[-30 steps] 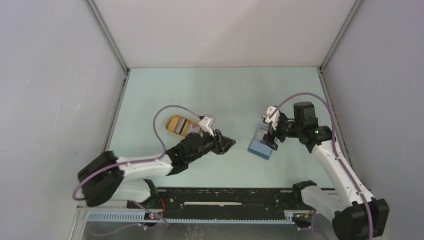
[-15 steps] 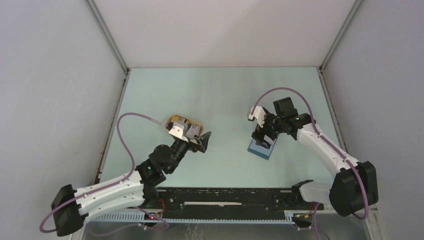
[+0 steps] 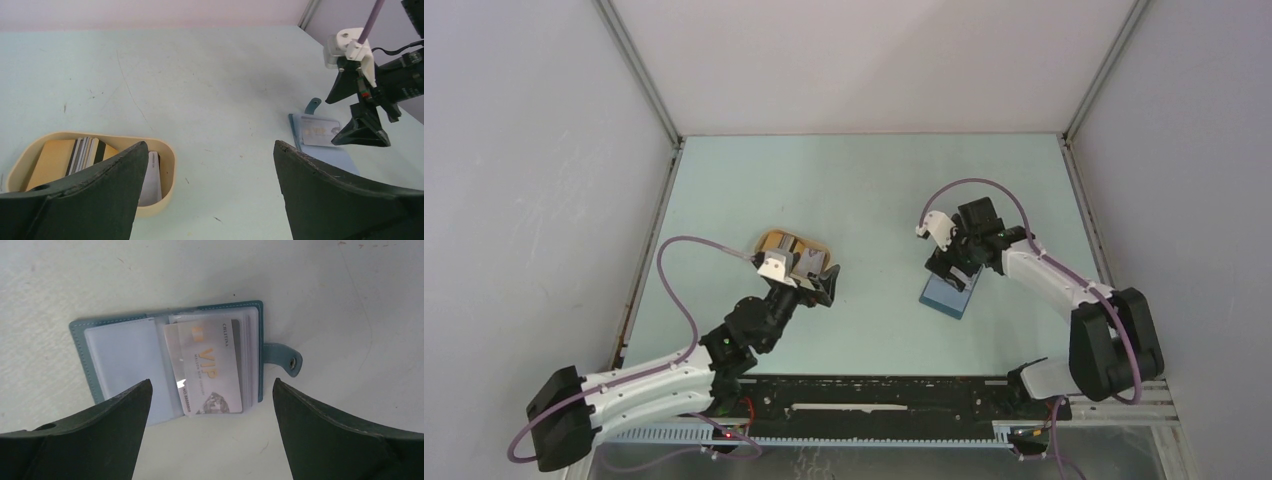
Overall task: Put the credit cards into the card holder
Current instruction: Close the card holder at the center of the board.
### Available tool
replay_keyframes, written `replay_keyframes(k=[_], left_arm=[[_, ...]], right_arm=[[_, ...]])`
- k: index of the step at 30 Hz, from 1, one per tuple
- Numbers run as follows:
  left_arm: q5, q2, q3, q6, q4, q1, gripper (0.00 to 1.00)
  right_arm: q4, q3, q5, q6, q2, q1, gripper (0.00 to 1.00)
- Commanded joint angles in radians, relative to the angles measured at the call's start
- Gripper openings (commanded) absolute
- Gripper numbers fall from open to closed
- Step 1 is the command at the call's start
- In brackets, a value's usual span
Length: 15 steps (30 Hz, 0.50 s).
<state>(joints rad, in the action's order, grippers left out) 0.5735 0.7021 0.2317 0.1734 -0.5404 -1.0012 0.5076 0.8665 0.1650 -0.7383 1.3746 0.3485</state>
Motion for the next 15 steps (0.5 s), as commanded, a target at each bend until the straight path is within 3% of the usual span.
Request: replay_keyframes(k=[1,15], left_arm=[[0.019,0.032,-0.018,0.043,-0.065,-0.004,1.00],[0.022,0.018,-0.033,0.048,-0.075,-0.004,1.00]], right_arm=[[-0.070,-0.009,-0.071,0.024,0.057,0.019,1.00],[-0.087,-0.009,-0.118,0.036,0.163,0.056,1.00]])
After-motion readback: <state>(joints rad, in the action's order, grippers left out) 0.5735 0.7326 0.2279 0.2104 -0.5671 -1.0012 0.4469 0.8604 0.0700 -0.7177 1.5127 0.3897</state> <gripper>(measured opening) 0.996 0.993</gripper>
